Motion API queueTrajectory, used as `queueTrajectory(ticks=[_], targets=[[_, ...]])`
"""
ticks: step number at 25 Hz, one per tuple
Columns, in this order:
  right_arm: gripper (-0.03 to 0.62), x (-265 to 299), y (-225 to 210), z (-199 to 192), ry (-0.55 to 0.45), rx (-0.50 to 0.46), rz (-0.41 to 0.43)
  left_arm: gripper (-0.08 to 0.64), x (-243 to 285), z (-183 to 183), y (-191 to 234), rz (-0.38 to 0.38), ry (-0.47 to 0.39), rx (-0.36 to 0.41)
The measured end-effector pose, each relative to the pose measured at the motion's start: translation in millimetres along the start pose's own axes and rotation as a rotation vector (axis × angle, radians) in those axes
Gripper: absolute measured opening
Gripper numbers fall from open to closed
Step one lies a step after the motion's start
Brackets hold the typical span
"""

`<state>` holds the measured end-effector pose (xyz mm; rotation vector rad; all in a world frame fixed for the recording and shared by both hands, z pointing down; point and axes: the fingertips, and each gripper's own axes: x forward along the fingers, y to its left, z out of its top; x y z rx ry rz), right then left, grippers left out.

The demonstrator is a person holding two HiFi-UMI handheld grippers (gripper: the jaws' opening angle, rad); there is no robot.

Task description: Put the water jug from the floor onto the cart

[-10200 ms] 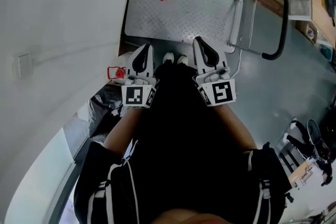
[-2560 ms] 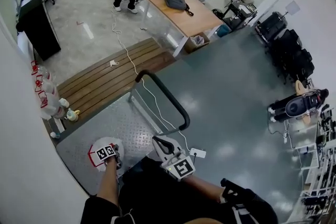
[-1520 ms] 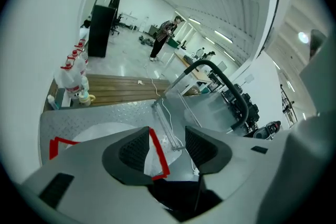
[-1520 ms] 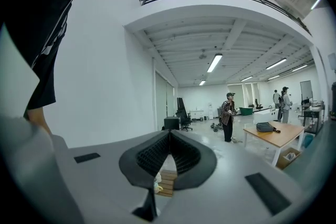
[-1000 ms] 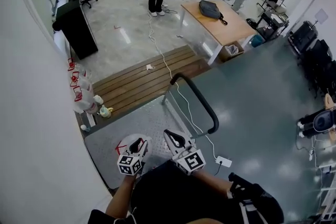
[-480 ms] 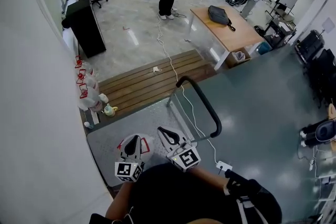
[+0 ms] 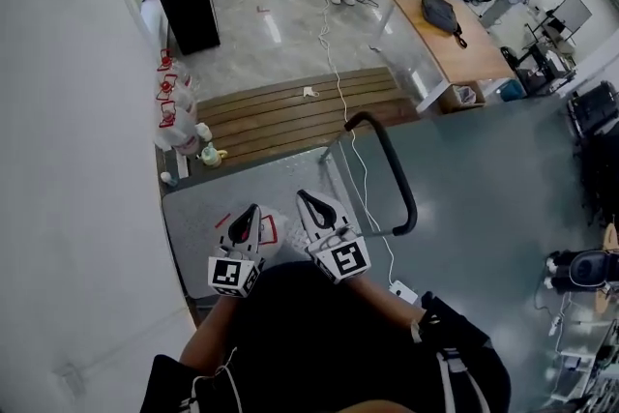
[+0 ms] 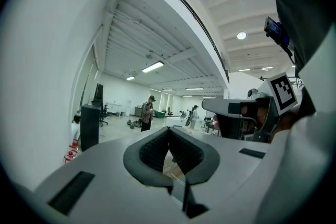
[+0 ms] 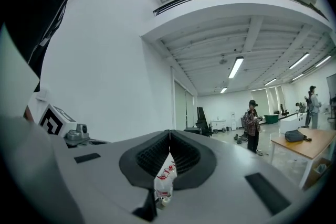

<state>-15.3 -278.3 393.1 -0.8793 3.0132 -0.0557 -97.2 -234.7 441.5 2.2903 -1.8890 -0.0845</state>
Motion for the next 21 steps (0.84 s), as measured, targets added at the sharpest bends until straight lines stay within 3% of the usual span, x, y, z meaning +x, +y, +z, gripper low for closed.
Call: queueTrajectory(ticks=[16, 21], targets=[[0.018, 20, 8, 6, 0.021, -0.016, 0.053, 0.018, 0, 3, 16, 0.064, -0.011, -0.034], [0.018, 22, 5, 10, 0.042, -0.015, 0.043, 0.018, -1, 3, 19, 0.107, -0.019, -0.010]])
